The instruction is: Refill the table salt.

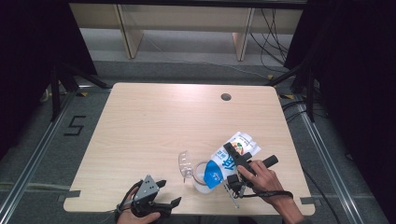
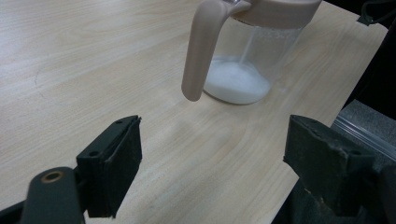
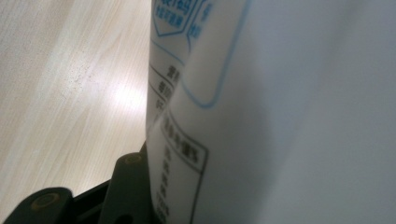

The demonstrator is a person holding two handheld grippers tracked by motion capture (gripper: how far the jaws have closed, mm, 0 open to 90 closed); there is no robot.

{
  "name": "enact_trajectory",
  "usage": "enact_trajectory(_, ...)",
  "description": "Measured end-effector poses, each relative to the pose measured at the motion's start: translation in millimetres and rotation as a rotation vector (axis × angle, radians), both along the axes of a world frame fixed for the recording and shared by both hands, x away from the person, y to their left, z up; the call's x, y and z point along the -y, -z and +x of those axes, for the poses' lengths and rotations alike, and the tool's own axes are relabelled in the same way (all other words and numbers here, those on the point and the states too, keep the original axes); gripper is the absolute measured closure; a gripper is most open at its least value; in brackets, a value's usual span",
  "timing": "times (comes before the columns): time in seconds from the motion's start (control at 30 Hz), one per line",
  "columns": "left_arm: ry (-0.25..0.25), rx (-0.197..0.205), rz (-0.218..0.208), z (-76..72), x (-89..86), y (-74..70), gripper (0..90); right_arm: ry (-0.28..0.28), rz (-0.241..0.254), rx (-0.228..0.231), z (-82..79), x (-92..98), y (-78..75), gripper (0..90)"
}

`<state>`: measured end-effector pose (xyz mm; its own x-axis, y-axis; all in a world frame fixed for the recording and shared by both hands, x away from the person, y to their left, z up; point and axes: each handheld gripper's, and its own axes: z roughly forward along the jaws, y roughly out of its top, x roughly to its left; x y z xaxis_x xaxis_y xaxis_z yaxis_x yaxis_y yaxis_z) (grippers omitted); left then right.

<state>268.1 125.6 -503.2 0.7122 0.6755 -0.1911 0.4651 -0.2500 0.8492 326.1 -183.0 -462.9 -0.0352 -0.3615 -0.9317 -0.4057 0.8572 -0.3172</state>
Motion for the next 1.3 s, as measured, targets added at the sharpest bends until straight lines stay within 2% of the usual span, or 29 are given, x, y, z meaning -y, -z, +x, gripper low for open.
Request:
enact_trajectory(0.1, -0.002, 0.000, 0.001, -0.3, 0.0, -0.1, 18.4, 0.006, 0.004, -0.008, 0.2, 0.2, 1.4, 54.4)
enact_trajectory(0.17, 0.015, 0.015, 0.010, 0.9, -0.8, -0.3, 18.5, 0.011, 0.009, -0.010, 0.0, 0.4, 2.0, 54.3)
enact_trajectory(0.2, 0.018, 0.019, 0.012, 1.2, -1.0, -0.3, 18.5, -0.003, -0.012, 0.003, 0.3, -0.6, 0.1, 54.3)
enact_trajectory(0.23, 0.017, 0.019, 0.013, 1.2, -1.0, -0.4, 18.5, -0.010, -0.013, 0.005, 0.6, -1.0, -0.4, 54.4)
enact_trajectory(0.27, 0.018, 0.019, 0.012, 1.2, -1.0, -0.4, 18.5, 0.005, 0.011, -0.006, 0.3, 0.1, 1.5, 54.4)
enact_trajectory(0.33, 0.018, 0.019, 0.013, 1.1, -1.0, -0.4, 18.5, 0.016, 0.005, -0.010, 0.1, 0.7, 1.8, 54.4)
enact_trajectory(0.47, 0.016, 0.016, 0.012, 1.0, -0.9, -0.4, 18.5, 0.014, 0.008, -0.006, 0.3, 0.9, 2.3, 54.4)
enact_trajectory(0.57, -0.002, -0.001, 0.001, -0.3, 0.0, -0.2, 18.5, 0.016, 0.003, -0.007, 0.1, 0.6, 2.0, 54.4)
enact_trajectory(0.67, 0.018, 0.018, 0.013, 1.1, -1.0, -0.4, 18.5, 0.018, 0.002, -0.007, 0.1, 0.6, 2.1, 54.6)
enact_trajectory(0.7, 0.019, 0.019, 0.013, 1.1, -1.0, -0.4, 18.5, 0.015, 0.027, -0.002, 0.1, 0.9, 3.8, 54.6)
enact_trajectory(0.77, 0.011, 0.011, 0.009, 0.5, -0.6, -0.3, 18.5, -0.005, 0.013, 0.012, 0.5, -0.5, 2.4, 54.6)
enact_trajectory(0.8, -0.001, -0.001, -0.001, -0.2, 0.1, 0.0, 18.5, 0.012, 0.026, 0.005, -0.4, 0.5, 3.6, 54.7)
enact_trajectory(0.83, -0.001, 0.001, 0.002, -0.2, 0.0, -0.1, 18.5, 0.019, 0.013, -0.001, -0.6, 0.1, 2.8, 54.7)
enact_trajectory(0.9, 0.019, 0.019, 0.013, 1.1, -0.9, -0.4, 18.5, -0.002, 0.011, 0.012, 0.5, -0.3, 2.5, 54.7)
enact_trajectory(0.93, 0.000, 0.000, -0.001, -0.1, 0.1, 0.0, 18.5, -0.003, 0.012, 0.013, 0.7, -0.4, 2.4, 54.7)
enact_trajectory(1.03, 0.001, -0.001, 0.001, -0.1, 0.1, 0.0, 18.5, 0.018, 0.018, 0.003, 0.1, 1.0, 3.7, 54.8)
enact_trajectory(1.07, 0.002, -0.001, 0.001, -0.1, 0.1, 0.0, 18.5, 0.008, -0.006, 0.009, 0.9, 0.9, 2.4, 54.8)
enact_trajectory(1.1, 0.002, -0.001, 0.002, -0.2, 0.1, 0.0, 18.5, 0.010, -0.008, 0.008, 1.0, 1.0, 2.4, 54.8)
enact_trajectory(1.17, 0.001, -0.001, 0.001, -0.1, 0.1, 0.0, 18.5, 0.025, 0.002, -0.002, 0.8, 1.9, 3.8, 54.9)
enact_trajectory(1.23, 0.001, -0.001, 0.001, -0.1, 0.1, 0.0, 18.5, 0.009, -0.015, 0.010, 1.1, 0.8, 2.4, 54.9)
enact_trajectory(1.3, 0.001, -0.001, 0.001, -0.2, 0.2, 0.0, 18.5, 0.009, -0.011, 0.011, 0.9, 0.8, 2.6, 55.1)
